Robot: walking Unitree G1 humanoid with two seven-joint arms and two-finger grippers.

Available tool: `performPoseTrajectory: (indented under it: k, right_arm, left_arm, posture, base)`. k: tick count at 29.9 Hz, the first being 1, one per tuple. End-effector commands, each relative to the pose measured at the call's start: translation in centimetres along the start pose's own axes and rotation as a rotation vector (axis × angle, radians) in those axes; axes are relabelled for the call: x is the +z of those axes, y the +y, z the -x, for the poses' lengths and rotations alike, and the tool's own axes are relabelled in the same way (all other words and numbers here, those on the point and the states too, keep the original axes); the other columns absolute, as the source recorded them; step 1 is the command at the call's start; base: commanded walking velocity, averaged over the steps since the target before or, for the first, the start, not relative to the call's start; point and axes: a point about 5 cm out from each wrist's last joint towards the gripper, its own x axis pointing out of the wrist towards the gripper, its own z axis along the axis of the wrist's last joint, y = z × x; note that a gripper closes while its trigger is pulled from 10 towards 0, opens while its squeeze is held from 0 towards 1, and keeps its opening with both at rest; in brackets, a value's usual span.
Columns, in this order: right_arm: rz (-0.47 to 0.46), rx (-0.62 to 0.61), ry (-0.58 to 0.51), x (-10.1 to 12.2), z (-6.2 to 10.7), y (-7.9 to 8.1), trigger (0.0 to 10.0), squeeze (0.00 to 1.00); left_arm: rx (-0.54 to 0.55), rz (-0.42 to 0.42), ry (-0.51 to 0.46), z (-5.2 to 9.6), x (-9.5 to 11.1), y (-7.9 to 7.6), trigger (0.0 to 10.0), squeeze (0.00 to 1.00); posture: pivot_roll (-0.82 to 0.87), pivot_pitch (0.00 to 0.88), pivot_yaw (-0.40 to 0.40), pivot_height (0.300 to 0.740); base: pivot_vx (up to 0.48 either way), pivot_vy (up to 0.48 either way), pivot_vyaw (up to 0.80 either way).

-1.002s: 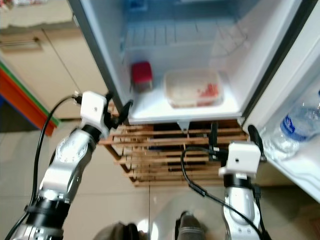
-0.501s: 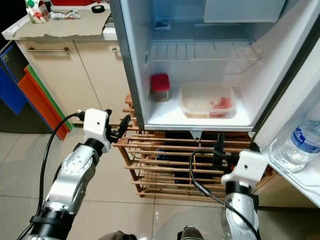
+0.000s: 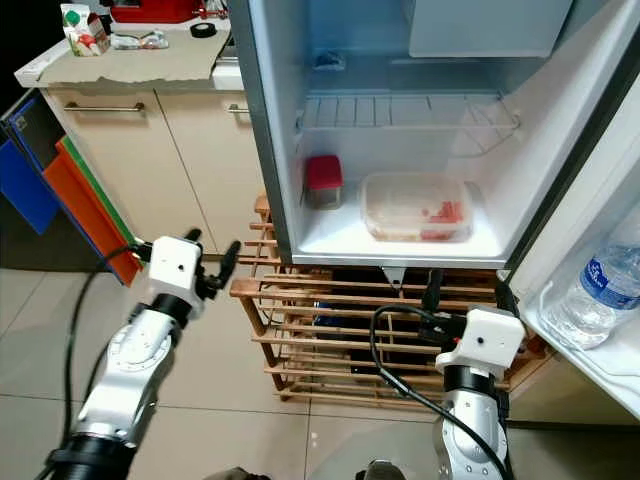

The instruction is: Restocking fridge

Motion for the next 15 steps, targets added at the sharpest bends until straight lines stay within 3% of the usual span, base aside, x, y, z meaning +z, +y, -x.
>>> performPoseTrajectory:
  k: [1,4,10,15]
  right_arm:
    - [-0.022,-0.027,0.021,-0.4,-0.1,-0.5,10.0,0.00]
    - [-0.016,-0.020,0.015,-0.4,-0.2,-0.5,10.0,0.00]
    - [0.008,0.007,0.015,-0.4,-0.4,-0.6,10.0,0.00]
    - [0.024,0.017,0.024,-0.6,-0.5,-0.9,10.0,0.00]
  left_arm:
    - [0.028,0.056,0.025,-0.3,-0.2,0.7,10.0,0.00]
    - [0.021,0.061,0.014,-0.7,0.2,0.4,10.0,0.00]
    - [-0.031,0.001,-0.018,-1.2,1.3,0.0,10.0,0.00]
    - [-0.043,-0.017,-0.032,-1.3,1.6,0.1,10.0,0.00]
  posture:
    - [-0.10,0.042,0.089,0.740]
    - [-0.10,0.041,0.085,0.740]
    - [-0.10,0.041,0.078,0.740]
    - [-0.10,0.035,0.079,0.740]
  base:
    - [0.000,0.000,0.00]
    - [0.000,-0.244,0.00]
    - [0.000,0.000,0.00]
    - [-0.317,-0.324,0.00]
